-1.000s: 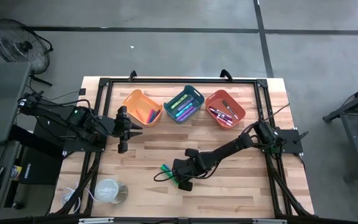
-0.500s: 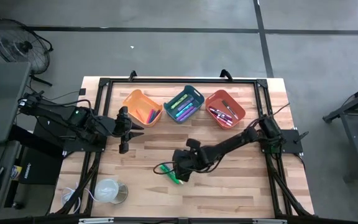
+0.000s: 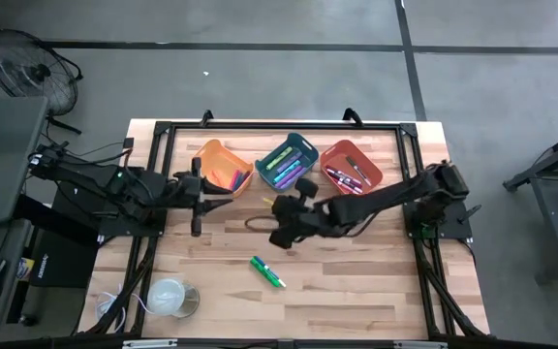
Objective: Pick & Place Markers
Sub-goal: Put the yellow pen into the yellow bin
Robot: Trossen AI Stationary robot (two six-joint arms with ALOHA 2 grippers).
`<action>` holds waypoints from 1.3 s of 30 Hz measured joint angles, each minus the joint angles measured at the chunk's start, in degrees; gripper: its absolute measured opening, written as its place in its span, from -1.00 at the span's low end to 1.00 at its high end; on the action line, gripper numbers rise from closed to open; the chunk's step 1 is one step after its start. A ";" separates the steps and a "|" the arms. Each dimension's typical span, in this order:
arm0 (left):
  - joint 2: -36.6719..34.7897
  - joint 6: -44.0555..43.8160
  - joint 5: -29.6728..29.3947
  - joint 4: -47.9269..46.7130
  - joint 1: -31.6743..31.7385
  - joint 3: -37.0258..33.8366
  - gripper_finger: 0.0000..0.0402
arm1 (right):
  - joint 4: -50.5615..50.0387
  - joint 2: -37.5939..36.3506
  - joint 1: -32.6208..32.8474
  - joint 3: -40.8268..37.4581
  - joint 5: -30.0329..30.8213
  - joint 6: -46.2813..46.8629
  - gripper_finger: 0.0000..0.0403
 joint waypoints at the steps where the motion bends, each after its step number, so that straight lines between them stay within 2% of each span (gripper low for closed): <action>1: 0.00 0.79 -0.81 1.75 0.00 0.00 -0.59 | 1.04 -1.03 -0.43 0.03 0.41 -1.61 -0.85; 10: -0.01 9.87 -6.61 16.02 0.04 0.00 -0.58 | 9.90 -9.37 -4.01 0.10 0.40 -15.29 -0.85; 14: 0.01 9.97 -6.91 19.46 1.80 0.00 -0.46 | 13.76 -12.47 -5.26 0.11 -1.69 -21.09 -0.85; 20: 3.30 6.36 1.14 24.52 9.94 -0.05 -0.09 | 17.62 -15.73 -7.16 0.18 -8.46 -27.40 -0.85; 24: 5.95 3.18 7.81 30.37 15.12 -0.01 0.05 | 18.40 -16.63 -8.64 0.20 -12.14 -29.71 -0.85; 27: 8.62 1.21 11.86 35.56 17.84 0.17 0.08 | 18.65 -16.82 -9.89 0.20 -15.14 -30.58 -0.85; 31: 10.78 -0.86 14.57 38.05 20.03 -0.03 0.08 | 19.07 -16.85 -11.38 0.20 -18.26 -31.16 -0.85; 34: 12.54 -2.11 15.16 38.92 20.76 0.70 0.08 | 19.22 -16.87 -12.35 0.20 -18.95 -31.84 -0.85; 39: 14.93 -2.09 15.11 40.79 20.65 1.49 0.08 | 19.97 -16.87 -13.70 0.20 -23.44 -32.24 -0.85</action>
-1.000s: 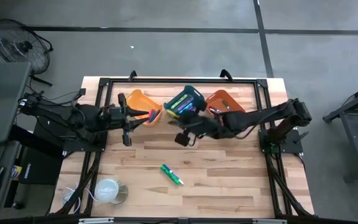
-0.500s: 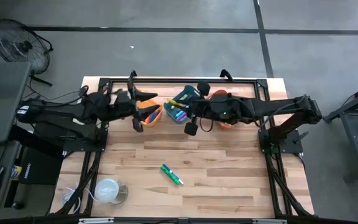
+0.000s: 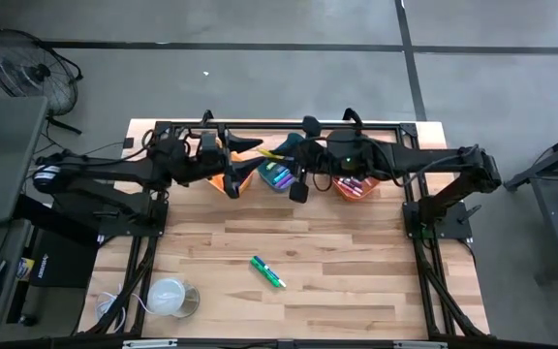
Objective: Pick & Place Markers
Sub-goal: Put the yellow pen into the yellow bin
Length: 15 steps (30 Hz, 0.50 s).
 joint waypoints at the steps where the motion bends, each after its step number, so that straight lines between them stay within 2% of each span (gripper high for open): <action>1: 0.28 0.00 -0.03 0.35 0.00 -0.02 0.08 | 0.17 0.00 -0.19 0.00 -0.49 0.00 -0.85; 15: 1.96 -0.98 -0.26 2.61 0.00 -0.02 0.05 | 0.33 0.01 -2.00 0.00 -5.16 0.00 -0.85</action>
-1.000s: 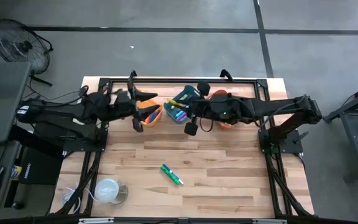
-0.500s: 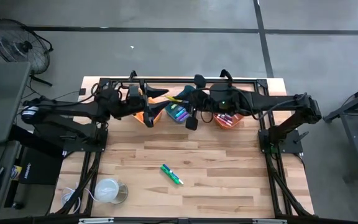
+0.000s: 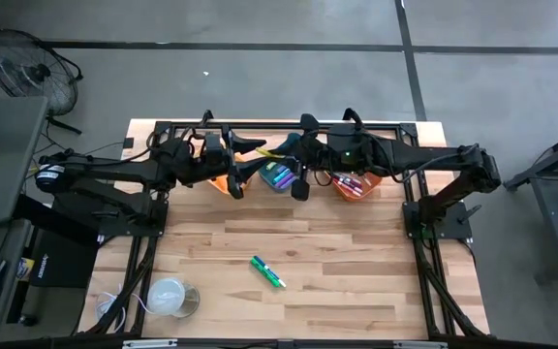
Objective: Pick & Place Markers
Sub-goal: Put the yellow pen into the yellow bin
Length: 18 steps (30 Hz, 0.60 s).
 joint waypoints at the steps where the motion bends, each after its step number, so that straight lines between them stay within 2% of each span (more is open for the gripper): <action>1: 0.00 -0.07 0.00 0.00 0.00 0.00 0.02 | -0.01 0.00 0.00 0.00 -0.32 0.02 -0.85; 7: 0.00 -0.07 0.04 -0.20 0.00 0.00 -0.28 | -0.03 0.02 0.00 0.00 -0.23 -0.22 -0.85; 15: 0.00 0.19 0.15 -0.24 -0.02 0.00 -0.84 | -0.74 0.02 -0.02 0.00 -0.48 -0.22 -0.85; 18: 0.00 0.15 0.05 -0.23 -0.02 0.00 -0.87 | -0.81 0.02 -0.02 0.00 -0.49 -0.22 -0.85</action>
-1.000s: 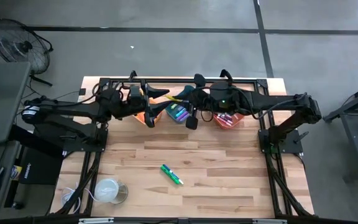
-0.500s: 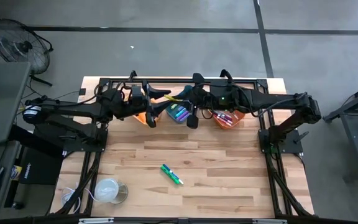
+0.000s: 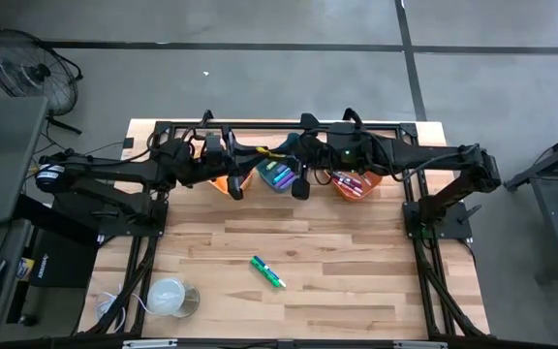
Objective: Pick & Place Markers
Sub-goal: Put the yellow pen into the yellow bin
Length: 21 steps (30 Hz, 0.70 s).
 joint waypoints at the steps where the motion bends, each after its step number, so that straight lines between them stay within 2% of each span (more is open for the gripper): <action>1: 0.01 -0.02 -0.20 0.01 0.00 0.00 -0.87 | -0.02 0.00 0.00 0.00 -0.02 0.00 -0.85; 21: 0.04 -0.20 0.04 -0.03 0.00 -0.02 -0.87 | -0.70 0.00 0.02 0.00 -0.22 0.22 -0.85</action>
